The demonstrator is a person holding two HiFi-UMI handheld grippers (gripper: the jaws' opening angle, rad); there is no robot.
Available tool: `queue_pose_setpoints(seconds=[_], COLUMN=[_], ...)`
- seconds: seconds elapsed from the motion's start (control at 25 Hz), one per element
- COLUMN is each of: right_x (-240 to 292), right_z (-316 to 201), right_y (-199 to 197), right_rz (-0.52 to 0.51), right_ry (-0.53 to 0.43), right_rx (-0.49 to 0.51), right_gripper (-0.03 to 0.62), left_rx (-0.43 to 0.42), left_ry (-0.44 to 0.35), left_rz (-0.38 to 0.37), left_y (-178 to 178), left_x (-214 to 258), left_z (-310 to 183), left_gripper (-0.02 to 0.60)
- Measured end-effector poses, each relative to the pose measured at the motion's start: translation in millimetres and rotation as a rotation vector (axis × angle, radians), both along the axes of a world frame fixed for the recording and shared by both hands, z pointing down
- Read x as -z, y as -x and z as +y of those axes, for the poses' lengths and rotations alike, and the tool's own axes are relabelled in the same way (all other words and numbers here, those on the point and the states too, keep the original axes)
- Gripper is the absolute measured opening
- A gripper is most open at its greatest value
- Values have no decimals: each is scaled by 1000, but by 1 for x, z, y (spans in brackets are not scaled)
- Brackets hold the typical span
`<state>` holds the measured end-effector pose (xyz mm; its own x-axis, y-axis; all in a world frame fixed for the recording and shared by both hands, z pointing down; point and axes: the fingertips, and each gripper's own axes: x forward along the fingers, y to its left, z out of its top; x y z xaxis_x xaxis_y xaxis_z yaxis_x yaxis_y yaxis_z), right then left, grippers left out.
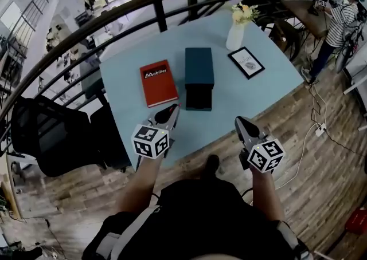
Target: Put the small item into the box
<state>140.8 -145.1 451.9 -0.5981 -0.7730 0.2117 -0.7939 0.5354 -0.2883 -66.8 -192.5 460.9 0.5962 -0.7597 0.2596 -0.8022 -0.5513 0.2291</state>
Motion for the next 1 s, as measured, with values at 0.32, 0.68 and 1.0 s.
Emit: queue_pose_setpoints(seconds=[0.32, 0.68, 1.0], right_x=[-2, 3, -8], right_z=[-76, -104, -116], right_y=[2, 44, 62], right_rz=[9, 57, 118], right_ry=[13, 34, 50], right_rx=[128, 143, 120], right_gripper=[2, 2, 2], left_rx=[83, 85, 18], left_ry=[-14, -6, 15], left_rz=[5, 45, 82], left_y=[-14, 23, 21], left_x=[11, 7, -14], left_z=[-52, -74, -105], left_gripper=[17, 17, 17])
